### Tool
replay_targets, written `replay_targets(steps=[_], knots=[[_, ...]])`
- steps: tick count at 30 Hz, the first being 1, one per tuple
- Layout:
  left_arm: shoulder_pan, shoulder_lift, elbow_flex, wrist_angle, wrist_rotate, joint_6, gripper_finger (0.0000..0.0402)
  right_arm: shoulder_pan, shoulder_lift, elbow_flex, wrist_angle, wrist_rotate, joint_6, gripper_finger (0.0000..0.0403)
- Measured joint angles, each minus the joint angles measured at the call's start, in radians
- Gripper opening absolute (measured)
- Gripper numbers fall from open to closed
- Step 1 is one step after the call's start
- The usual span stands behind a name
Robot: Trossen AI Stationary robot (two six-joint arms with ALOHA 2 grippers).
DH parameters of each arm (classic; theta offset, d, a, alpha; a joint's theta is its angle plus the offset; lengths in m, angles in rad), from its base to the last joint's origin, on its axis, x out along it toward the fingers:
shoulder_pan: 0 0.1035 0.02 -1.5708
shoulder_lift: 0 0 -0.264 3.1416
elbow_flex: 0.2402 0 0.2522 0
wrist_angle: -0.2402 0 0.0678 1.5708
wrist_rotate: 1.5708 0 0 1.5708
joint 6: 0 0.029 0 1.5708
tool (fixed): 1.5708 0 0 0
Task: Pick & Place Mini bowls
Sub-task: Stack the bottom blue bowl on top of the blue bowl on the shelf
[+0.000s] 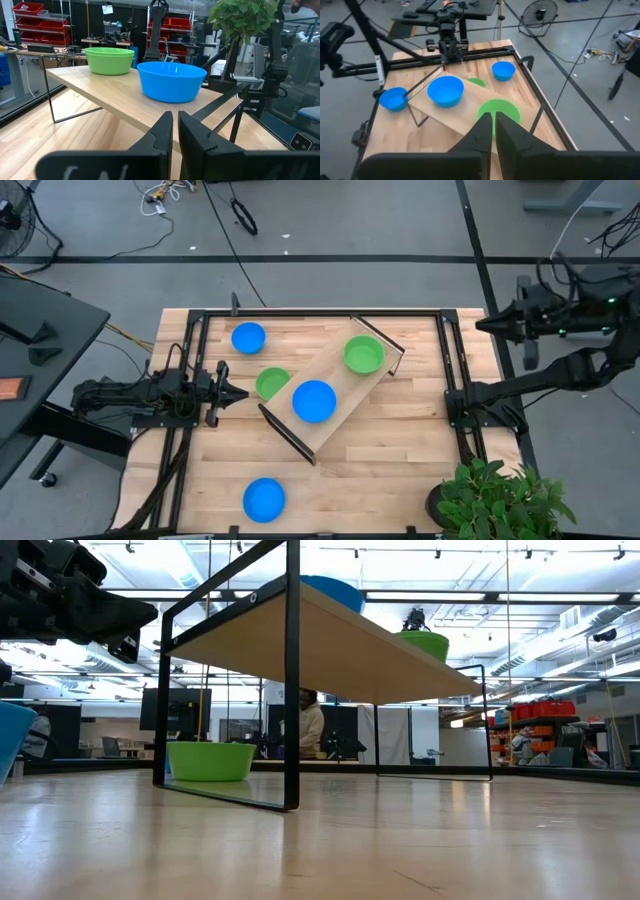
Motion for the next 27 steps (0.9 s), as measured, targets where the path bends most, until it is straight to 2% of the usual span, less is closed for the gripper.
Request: replay_targets(steps=[8, 27], knots=[[0.000, 0.000, 0.000, 0.000, 0.000, 0.000, 0.0032, 0.000, 0.010, 0.074, -0.030, -0.044, -0.008, 0.0023], [0.000, 0.000, 0.000, 0.000, 0.000, 0.000, 0.0032, 0.060, 0.006, 0.083, -0.031, -0.056, -0.032, 0.0023]])
